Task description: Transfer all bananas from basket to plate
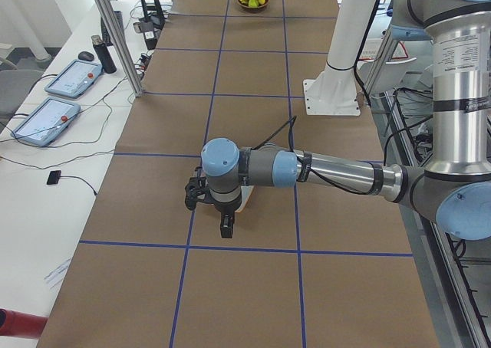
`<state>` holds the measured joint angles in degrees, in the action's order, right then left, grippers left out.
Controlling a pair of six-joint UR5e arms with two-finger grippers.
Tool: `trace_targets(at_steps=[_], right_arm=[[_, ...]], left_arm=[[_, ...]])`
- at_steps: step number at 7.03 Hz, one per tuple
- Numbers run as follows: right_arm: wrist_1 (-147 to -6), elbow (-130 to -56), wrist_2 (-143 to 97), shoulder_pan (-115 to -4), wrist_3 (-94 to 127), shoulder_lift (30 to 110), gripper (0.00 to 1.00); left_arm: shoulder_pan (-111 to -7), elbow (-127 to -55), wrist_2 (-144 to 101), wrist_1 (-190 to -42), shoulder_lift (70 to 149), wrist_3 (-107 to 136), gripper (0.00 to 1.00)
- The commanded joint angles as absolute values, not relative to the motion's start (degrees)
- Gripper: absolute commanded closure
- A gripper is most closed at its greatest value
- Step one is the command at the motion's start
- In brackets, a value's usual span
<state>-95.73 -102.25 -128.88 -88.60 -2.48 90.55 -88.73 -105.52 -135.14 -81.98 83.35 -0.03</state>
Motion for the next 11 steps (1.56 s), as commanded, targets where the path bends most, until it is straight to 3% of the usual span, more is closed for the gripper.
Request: trace_targets(at_steps=[1, 7, 11], right_arm=[[-91.62, -103.09, -132.34, -87.72, -2.29, 90.79, 0.00], [-81.65, -94.83, -132.19, -87.63, 0.89, 86.13, 0.00], [-75.88, -95.81, -124.38, -88.85, 8.69, 99.18, 0.00]], left_arm=[[-88.68, -105.56, -134.83, -81.91, 83.75, -0.17, 0.00], [-88.68, -106.43, -134.47, -83.76, 84.02, -0.18, 0.00], [-88.68, -106.61, -134.56, -83.76, 83.85, -0.44, 0.00]])
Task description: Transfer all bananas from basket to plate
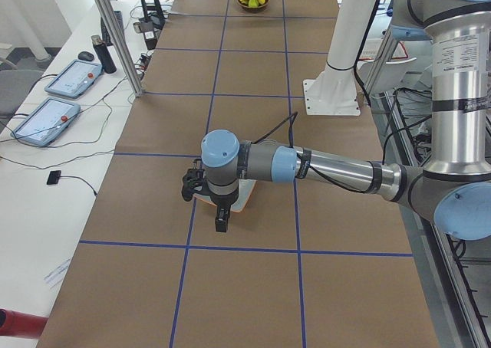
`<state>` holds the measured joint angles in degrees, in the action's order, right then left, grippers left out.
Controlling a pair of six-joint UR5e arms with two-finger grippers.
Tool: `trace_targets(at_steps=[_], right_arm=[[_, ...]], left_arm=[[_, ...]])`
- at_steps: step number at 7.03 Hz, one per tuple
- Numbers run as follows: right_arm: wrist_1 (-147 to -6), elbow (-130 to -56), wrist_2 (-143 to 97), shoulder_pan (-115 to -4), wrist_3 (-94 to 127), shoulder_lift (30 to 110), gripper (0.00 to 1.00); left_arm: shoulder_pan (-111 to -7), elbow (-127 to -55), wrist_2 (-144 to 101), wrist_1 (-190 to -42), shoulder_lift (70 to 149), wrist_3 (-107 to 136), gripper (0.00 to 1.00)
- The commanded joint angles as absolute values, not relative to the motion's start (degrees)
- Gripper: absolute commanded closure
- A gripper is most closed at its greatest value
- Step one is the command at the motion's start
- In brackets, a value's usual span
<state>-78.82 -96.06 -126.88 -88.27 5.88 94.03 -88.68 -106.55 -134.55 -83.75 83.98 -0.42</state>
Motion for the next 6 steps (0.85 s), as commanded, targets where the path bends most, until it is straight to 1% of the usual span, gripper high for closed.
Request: trace_targets(at_steps=[1, 2, 3, 4, 5, 6], right_arm=[[-75.15, -94.84, -121.84, -89.12, 10.09, 101.49, 0.00], [-74.97, -94.92, -121.29, -90.17, 12.89, 103.95, 0.01], [-74.88, -93.96, -121.12, -90.87, 16.23, 104.32, 0.03], [-74.80, -93.87, -121.03, -90.88, 22.35, 103.72, 0.05], [-74.79, -93.69, -120.33, -90.88, 25.28, 103.10, 0.06], [-74.71, -92.04, -119.28, -90.88, 25.40, 102.14, 0.08]], left_arm=[[-88.59, -106.61, -134.47, -83.76, 83.76, -0.44, 0.00], [-88.59, -106.70, -134.47, -83.85, 83.59, -0.53, 0.00], [-88.59, -106.70, -134.47, -83.85, 83.76, -0.44, 0.00], [-88.59, -106.70, -134.30, -83.85, 83.76, -0.53, 0.00], [-88.59, -107.22, -132.99, -83.85, 83.50, -0.53, 0.00], [-88.68, -107.40, -132.54, -83.85, 83.41, -0.53, 0.00]])
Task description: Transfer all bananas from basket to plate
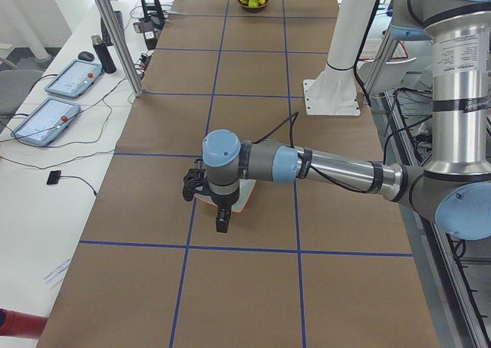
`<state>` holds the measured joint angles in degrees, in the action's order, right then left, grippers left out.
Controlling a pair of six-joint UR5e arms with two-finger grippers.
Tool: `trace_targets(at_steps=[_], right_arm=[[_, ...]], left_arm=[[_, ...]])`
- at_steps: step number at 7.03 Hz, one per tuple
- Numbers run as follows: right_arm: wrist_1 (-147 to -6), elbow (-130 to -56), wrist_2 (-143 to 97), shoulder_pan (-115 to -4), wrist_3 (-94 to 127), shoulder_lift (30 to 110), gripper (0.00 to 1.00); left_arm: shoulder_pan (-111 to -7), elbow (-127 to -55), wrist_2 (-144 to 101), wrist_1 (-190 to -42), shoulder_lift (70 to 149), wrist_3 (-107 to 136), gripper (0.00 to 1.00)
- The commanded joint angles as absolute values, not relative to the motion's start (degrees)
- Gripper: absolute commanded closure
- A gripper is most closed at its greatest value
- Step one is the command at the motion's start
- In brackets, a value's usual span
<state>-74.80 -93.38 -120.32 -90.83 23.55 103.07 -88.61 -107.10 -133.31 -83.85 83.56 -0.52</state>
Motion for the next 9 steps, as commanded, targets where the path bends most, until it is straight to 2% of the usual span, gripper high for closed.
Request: trace_targets(at_steps=[1, 2, 3, 7, 8, 9], right_arm=[[-72.10, -88.45, -118.75, -90.88, 25.40, 100.21, 0.09], [-66.41, -81.81, -118.74, -90.79, 25.31, 97.67, 0.09], [-63.49, -79.13, -119.00, -90.70, 25.66, 96.43, 0.09], [-61.19, -80.07, -119.53, -89.65, 30.58, 98.34, 0.18], [-61.17, -80.07, -119.62, -89.47, 31.63, 98.44, 0.22], [-61.00, -80.16, -120.32, -89.04, 33.12, 98.44, 0.37]], left_arm=[[-88.68, -107.40, -131.76, -83.85, 83.41, -0.53, 0.00], [-88.68, -107.40, -131.05, -83.85, 83.32, -0.53, 0.00], [-88.68, -107.40, -131.04, -83.85, 83.32, -0.53, 0.00], [-88.68, -107.58, -131.04, -83.85, 83.76, -0.53, 0.00], [-88.68, -107.49, -130.96, -83.85, 83.93, -0.53, 0.00], [-88.59, -107.49, -130.96, -83.85, 84.11, -0.53, 0.00]])
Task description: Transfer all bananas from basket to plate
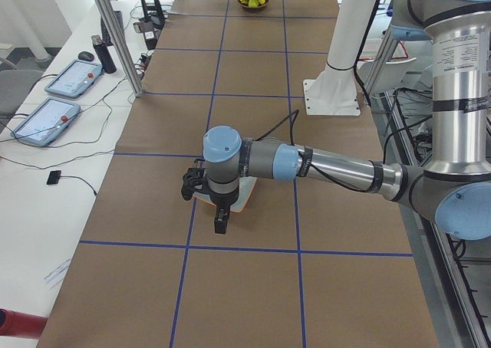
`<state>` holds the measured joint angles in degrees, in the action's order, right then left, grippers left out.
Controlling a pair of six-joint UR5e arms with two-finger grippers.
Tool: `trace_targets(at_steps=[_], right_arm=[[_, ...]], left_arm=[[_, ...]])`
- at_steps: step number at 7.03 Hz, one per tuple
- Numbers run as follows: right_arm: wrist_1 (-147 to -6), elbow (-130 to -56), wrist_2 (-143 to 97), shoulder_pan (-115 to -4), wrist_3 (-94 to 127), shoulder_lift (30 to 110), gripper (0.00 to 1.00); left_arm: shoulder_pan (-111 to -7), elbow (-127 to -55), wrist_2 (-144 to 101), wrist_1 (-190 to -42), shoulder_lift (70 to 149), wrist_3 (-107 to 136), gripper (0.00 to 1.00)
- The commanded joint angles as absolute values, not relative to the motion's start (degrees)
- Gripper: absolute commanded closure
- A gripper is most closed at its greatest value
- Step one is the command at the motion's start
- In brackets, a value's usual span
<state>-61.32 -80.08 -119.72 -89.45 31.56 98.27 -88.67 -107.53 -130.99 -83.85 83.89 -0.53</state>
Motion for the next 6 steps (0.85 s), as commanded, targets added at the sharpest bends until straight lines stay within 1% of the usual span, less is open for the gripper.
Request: trace_targets(at_steps=[1, 2, 3, 5, 6], right_arm=[[-59.95, -80.16, -120.67, -88.95, 33.31, 98.52, 0.47], [-59.85, -80.16, -120.93, -88.86, 34.44, 98.53, 0.71], [-59.94, -81.03, -120.94, -88.86, 34.98, 98.53, 1.00], [-60.03, -83.66, -121.37, -89.03, 34.28, 99.84, 1.00], [-60.46, -86.11, -121.46, -89.12, 34.10, 101.24, 1.00]], left_arm=[[-88.59, -107.49, -130.96, -83.85, 84.11, -0.53, 0.00], [-88.68, -107.49, -130.96, -83.85, 84.11, -0.53, 0.00], [-88.68, -107.49, -130.96, -83.85, 84.02, -0.61, 0.00], [-88.68, -107.40, -130.96, -83.85, 83.85, -0.53, 0.00], [-88.68, -107.40, -130.96, -83.76, 83.76, -0.53, 0.00]])
